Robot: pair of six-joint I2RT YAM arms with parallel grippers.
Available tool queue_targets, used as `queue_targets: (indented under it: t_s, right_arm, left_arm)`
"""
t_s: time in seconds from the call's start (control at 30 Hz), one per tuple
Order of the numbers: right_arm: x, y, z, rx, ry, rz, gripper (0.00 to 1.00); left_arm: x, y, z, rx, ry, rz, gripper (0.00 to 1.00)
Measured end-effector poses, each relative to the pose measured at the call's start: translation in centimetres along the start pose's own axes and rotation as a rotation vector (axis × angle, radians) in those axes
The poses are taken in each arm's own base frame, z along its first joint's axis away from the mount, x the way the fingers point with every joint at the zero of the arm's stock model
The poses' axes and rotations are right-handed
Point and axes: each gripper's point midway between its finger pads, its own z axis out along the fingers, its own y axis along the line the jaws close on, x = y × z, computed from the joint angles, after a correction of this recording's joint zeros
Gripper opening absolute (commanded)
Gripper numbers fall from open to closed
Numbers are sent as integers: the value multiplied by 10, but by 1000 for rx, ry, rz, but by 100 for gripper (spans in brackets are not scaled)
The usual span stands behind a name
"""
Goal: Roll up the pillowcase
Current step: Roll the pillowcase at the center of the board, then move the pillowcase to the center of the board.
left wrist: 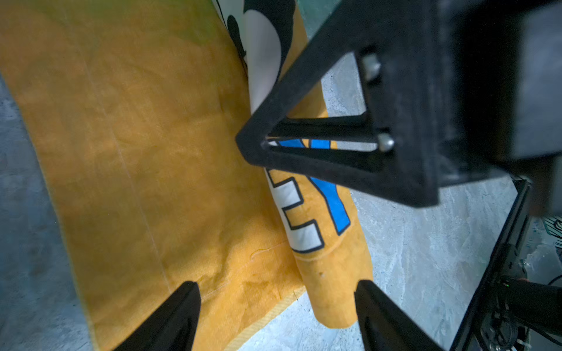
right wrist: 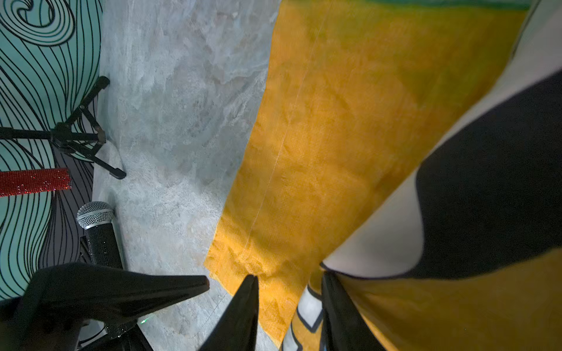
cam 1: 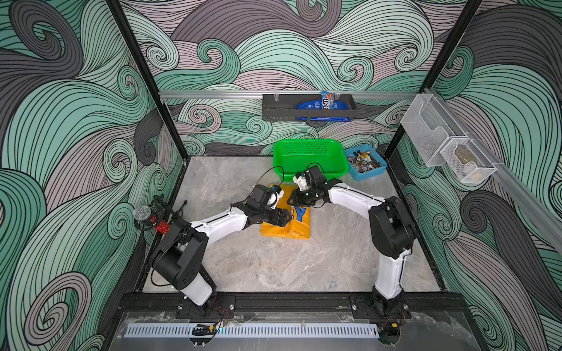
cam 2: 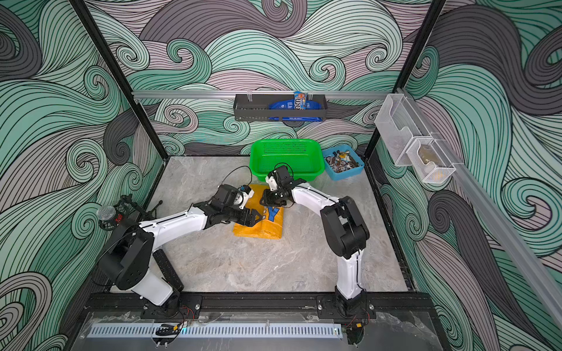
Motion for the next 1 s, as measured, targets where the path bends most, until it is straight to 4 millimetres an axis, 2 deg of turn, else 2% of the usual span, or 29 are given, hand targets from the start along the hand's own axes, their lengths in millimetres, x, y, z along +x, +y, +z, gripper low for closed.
queue_targets:
  t_s: [0.1,0.23,0.37,0.5,0.6,0.73,0.87,1.0]
  right_arm:
    - [-2,0,-4,-1,-9,-1,38]
    - [-12,-6,-29,-3,-61,12,37]
    - [-25,-20,-59,5,-127,34,35]
    - [-35,-38,-67,23,-156,54,32]
    - [-38,-52,-62,36,-154,68,30]
    - [-42,-62,-43,40,-137,73,29]
    - [-46,-67,-25,22,-135,72,29]
    - [-51,-67,-10,-6,-137,69,29]
  left_arm:
    - [9,0,1,8,18,-11,82]
    - [8,-6,2,43,15,-25,82]
    - [2,-15,5,66,8,-17,81]
    - [-4,-27,10,82,5,-2,81]
    - [-11,-36,18,88,1,17,79]
    - [-18,-41,33,66,1,45,76]
    - [-13,-31,50,7,30,72,72]
    - [1,-13,61,-64,79,85,70]
